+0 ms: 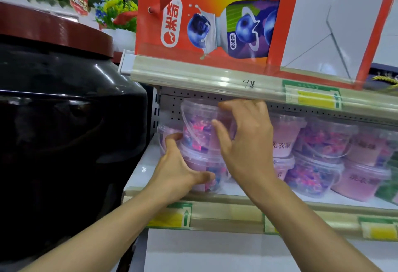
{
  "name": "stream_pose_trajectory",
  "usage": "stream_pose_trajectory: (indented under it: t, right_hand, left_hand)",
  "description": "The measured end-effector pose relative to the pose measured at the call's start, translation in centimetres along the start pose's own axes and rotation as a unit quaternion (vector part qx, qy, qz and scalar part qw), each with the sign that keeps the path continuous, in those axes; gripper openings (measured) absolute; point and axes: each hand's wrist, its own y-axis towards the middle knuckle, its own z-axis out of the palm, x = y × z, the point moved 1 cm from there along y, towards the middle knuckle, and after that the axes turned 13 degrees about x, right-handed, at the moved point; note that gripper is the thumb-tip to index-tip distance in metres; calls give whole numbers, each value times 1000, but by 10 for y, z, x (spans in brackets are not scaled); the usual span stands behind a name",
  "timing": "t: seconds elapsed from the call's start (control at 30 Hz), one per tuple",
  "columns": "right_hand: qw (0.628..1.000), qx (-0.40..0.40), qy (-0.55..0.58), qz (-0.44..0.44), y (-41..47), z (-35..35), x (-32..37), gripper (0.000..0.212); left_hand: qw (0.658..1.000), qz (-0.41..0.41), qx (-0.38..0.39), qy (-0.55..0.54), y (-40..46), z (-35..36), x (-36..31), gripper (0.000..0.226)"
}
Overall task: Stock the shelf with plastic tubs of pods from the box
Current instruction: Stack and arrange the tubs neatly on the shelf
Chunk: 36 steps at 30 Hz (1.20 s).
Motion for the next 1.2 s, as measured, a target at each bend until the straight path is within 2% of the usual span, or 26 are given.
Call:
stream_pose_trajectory:
  t: [0.13, 0.23, 0.3, 0.37, 0.43, 0.5, 0.6, 0.73, 0.87, 0.97, 1.03, 1.1, 1.2]
  right_hand:
    - [998, 5, 55, 1, -21, -2, -1, 34]
    - [990, 46, 93, 94, -34, -6, -17, 41]
    - [962, 146, 163, 161, -36, -5, -26, 58]
    - [920, 222, 254, 201, -34, 1, -31, 76]
    - [891, 250, 301, 230, -32, 7, -32, 86]
    - [875, 257, 324, 252, -30, 11, -32, 89]
    - [885, 229, 323, 247, -33, 7, -28, 83]
    - [931, 199, 234, 198, -41, -4, -11, 80]
    - [946, 177, 209, 173, -47, -7, 2, 68]
    - [931, 175, 232, 222, -43, 2, -12, 72]
    - [913, 224, 244, 238, -41, 9, -17, 83]
    - [903, 260, 254, 230, -41, 13, -17, 84]
    - [887, 295, 282, 218, -43, 15, -16, 90]
  left_hand:
    - [1000, 15, -3, 23, -2, 2, -4, 98]
    - [999, 14, 20, 32, -5, -1, -4, 105]
    - [999, 31, -1, 39, -9, -1, -7, 108]
    - [992, 73, -69, 72, -17, -2, -13, 98]
    - [978, 137, -115, 109, -25, -4, -22, 83]
    - [974, 165, -98, 118, -28, -8, -29, 72]
    - [983, 163, -55, 62, -17, -19, -32, 62]
    - [991, 122, 20, -56, 5, -32, -26, 58]
    - [987, 89, 80, -108, 9, -40, -19, 82]
    - [987, 64, 105, -102, 2, -41, -9, 99]
    - [986, 51, 131, -84, -1, -37, -3, 86]
    - [987, 31, 148, -46, -3, -30, 2, 82]
    - [995, 22, 102, 2, -7, -23, 7, 83]
